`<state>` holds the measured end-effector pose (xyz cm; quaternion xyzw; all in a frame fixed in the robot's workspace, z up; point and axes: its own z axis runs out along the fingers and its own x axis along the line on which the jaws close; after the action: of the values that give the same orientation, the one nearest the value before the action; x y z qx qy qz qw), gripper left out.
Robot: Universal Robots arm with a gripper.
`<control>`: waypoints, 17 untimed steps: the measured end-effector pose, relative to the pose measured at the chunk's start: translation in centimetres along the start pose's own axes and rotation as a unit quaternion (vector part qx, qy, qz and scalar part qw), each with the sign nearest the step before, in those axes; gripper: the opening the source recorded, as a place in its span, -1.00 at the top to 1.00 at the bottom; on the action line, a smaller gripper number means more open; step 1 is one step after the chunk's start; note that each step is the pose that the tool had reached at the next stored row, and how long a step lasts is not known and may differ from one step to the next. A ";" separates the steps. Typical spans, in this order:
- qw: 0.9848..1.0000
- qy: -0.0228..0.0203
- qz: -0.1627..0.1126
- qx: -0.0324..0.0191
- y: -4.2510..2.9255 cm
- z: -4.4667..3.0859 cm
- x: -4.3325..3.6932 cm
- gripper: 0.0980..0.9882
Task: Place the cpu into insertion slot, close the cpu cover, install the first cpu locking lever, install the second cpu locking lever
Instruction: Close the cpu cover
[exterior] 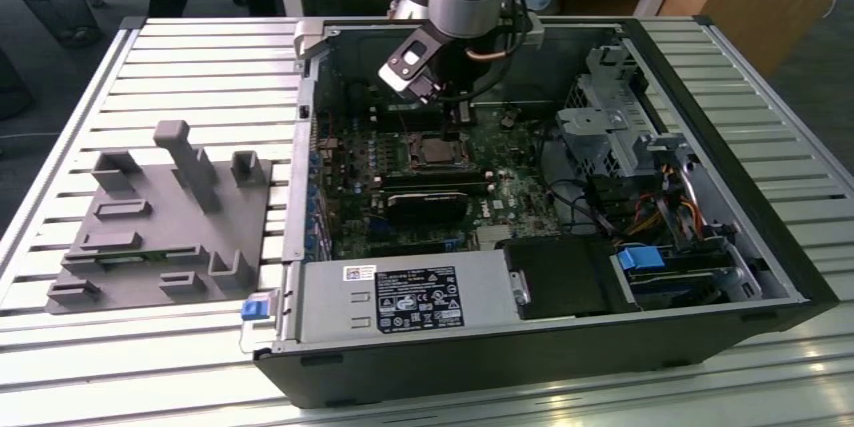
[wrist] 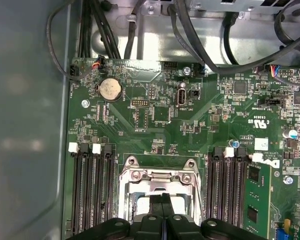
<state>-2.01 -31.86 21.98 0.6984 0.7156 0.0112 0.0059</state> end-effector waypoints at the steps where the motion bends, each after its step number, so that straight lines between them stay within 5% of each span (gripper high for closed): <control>1: 1.000 0.000 0.000 0.000 -0.03 0.02 0.00 0.98; 17: 1.000 0.000 0.000 0.000 -0.48 0.53 -0.03 0.98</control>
<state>-2.48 -31.90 21.43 0.6984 0.7156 0.0112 0.0059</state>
